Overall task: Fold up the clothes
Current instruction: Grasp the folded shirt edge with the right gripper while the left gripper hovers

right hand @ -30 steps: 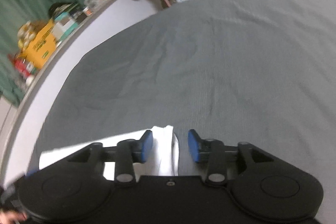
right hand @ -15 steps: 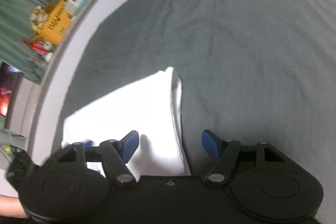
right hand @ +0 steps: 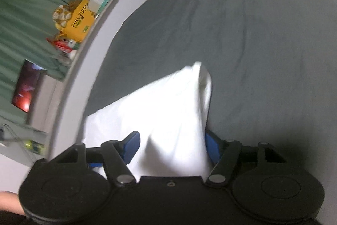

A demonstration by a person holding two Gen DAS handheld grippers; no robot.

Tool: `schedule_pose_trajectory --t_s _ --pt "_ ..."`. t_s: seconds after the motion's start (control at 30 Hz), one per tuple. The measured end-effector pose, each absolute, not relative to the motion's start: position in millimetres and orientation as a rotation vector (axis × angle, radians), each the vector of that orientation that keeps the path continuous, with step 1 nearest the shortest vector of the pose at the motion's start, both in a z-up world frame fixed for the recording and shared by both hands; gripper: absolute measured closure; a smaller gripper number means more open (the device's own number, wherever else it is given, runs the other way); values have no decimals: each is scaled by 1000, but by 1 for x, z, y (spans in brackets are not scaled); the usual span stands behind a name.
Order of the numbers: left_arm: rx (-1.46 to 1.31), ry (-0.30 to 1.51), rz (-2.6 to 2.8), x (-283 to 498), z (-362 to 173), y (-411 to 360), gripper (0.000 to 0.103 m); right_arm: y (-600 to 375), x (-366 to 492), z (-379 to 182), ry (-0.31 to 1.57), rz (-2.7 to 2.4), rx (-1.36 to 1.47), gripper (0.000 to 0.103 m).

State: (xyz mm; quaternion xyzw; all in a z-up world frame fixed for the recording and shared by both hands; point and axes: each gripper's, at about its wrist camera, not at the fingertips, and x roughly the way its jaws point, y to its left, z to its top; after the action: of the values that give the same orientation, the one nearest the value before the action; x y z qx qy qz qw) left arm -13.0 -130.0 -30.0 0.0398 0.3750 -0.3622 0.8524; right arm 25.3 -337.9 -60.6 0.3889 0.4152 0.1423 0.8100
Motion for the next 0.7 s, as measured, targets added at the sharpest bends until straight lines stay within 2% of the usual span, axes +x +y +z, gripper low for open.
schedule_pose_trajectory --t_s 0.17,0.23,0.3,0.47,0.53,0.7 --pt "61 813 -775 -13 -29 -124 11 -344 24 -69 889 339 924 37" --pt "72 818 -785 -14 -29 -123 11 -344 26 -75 905 356 970 52" --pt "97 812 -801 -17 -29 -121 11 -341 28 -76 918 348 944 59" --pt "141 796 -828 -21 -29 -119 11 -336 24 -72 907 338 892 60" --pt "127 799 -831 -20 -28 -117 11 -335 23 -71 913 314 867 81" --pt "88 822 -837 -16 -25 -113 11 -333 20 -69 908 299 854 86"
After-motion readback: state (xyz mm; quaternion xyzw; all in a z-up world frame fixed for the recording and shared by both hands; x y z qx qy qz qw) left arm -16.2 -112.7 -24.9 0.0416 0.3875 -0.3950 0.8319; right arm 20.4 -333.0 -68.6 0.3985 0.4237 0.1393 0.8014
